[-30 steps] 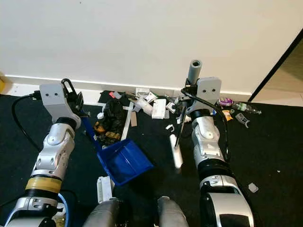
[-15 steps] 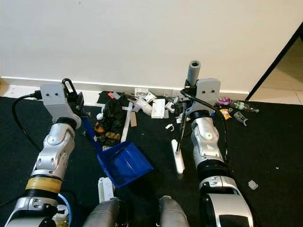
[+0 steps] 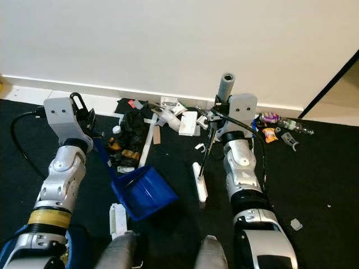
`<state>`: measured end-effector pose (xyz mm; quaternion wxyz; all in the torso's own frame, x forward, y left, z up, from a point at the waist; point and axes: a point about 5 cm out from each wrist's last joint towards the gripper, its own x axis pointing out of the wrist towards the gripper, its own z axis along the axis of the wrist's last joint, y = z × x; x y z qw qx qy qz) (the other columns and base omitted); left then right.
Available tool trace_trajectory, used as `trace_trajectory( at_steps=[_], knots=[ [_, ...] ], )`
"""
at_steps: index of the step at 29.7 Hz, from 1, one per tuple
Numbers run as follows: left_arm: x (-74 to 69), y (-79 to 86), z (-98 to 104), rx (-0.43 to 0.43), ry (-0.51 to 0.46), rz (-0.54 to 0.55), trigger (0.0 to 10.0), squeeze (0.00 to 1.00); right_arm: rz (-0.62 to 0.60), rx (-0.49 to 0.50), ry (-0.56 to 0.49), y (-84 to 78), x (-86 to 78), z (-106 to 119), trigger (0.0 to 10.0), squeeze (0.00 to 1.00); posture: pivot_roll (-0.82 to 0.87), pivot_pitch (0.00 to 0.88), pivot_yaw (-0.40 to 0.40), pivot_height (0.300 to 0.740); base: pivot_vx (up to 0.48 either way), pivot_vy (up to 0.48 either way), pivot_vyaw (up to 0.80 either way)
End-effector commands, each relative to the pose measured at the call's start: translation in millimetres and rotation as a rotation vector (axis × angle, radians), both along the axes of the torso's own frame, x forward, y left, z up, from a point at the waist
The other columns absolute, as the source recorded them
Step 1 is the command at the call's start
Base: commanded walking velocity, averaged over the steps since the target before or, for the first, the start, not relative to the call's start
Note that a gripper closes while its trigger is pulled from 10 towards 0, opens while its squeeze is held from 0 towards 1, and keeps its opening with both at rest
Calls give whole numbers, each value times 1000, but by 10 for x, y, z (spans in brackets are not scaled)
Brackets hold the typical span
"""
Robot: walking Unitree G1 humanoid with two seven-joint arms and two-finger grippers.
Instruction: Sweep floor
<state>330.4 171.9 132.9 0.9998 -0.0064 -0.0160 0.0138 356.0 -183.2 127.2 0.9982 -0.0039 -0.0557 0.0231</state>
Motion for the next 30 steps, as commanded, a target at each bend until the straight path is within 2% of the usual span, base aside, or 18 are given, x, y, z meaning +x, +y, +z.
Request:
trace_trajectory(
  at_steps=[1, 22, 30],
  knots=[
    [-1, 24, -14, -8, 9, 9, 10000, 0, -2, -3, -36, -4, 6, 68, 10000, 0, -39, 152, 62, 740, 0, 0, 0],
    [3, 39, -23, -11, 11, 13, 10000, 0, -2, -2, -37, -1, 11, 72, 10000, 0, -38, 152, 64, 740, 0, 0, 0],
    [-14, 127, -149, 50, 5, 21, 10000, 0, 19, 6, -39, 59, 6, 58, 10000, 0, -38, 152, 59, 740, 0, 0, 0]
  ],
)
